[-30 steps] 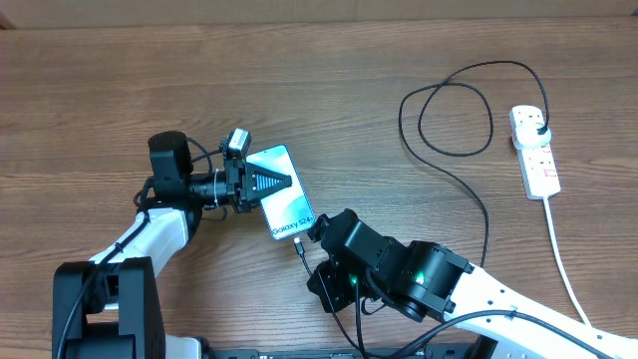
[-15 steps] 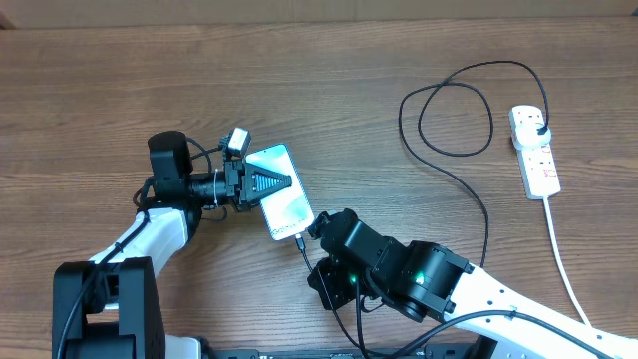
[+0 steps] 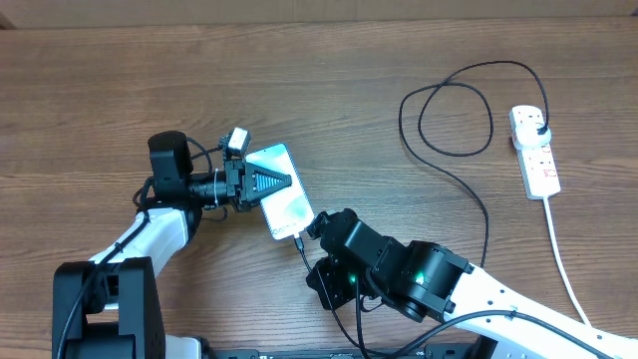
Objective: Plug charger to phone and switch on socket
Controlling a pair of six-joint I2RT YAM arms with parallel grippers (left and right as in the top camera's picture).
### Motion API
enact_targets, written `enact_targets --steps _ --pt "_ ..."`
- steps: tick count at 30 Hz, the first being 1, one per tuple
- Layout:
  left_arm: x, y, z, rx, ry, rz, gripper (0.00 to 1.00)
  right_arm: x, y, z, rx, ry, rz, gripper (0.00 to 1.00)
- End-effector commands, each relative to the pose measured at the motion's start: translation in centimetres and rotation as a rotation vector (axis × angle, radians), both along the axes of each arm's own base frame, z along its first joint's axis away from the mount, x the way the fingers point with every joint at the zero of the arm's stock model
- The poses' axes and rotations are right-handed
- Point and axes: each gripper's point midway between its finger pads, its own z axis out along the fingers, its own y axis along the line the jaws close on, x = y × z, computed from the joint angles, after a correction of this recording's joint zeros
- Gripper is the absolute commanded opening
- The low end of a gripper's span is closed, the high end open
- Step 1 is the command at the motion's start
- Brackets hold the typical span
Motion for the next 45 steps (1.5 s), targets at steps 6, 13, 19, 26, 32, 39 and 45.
enact_targets --steps 6,13,19,26,32,39,45 --pt "-0.1 0.1 0.8 -0.020 -0.012 -0.023 0.04 0.1 0.3 0.5 0.015 -0.013 0.002 0.04" --pt "-0.4 0.0 1.0 -0.034 0.004 -0.040 0.04 0.2 0.3 0.5 0.013 -0.016 0.000 0.04" --pt "-0.4 0.0 1.0 -0.036 0.030 -0.039 0.04 0.2 0.3 0.5 0.013 -0.016 0.000 0.04" --pt "-0.4 0.0 1.1 -0.038 0.048 -0.039 0.04 0.2 0.3 0.5 0.013 -0.016 0.000 0.04" --pt "-0.7 0.0 1.2 -0.048 0.048 -0.055 0.04 0.2 0.3 0.5 0.013 -0.016 0.000 0.04" --pt "-0.8 0.0 1.3 -0.052 0.047 -0.060 0.04 0.5 0.2 0.5 0.005 -0.030 -0.010 0.04" --pt "-0.8 0.0 1.3 -0.049 -0.003 -0.063 0.04 1.5 0.1 0.6 -0.003 -0.084 -0.036 0.04"
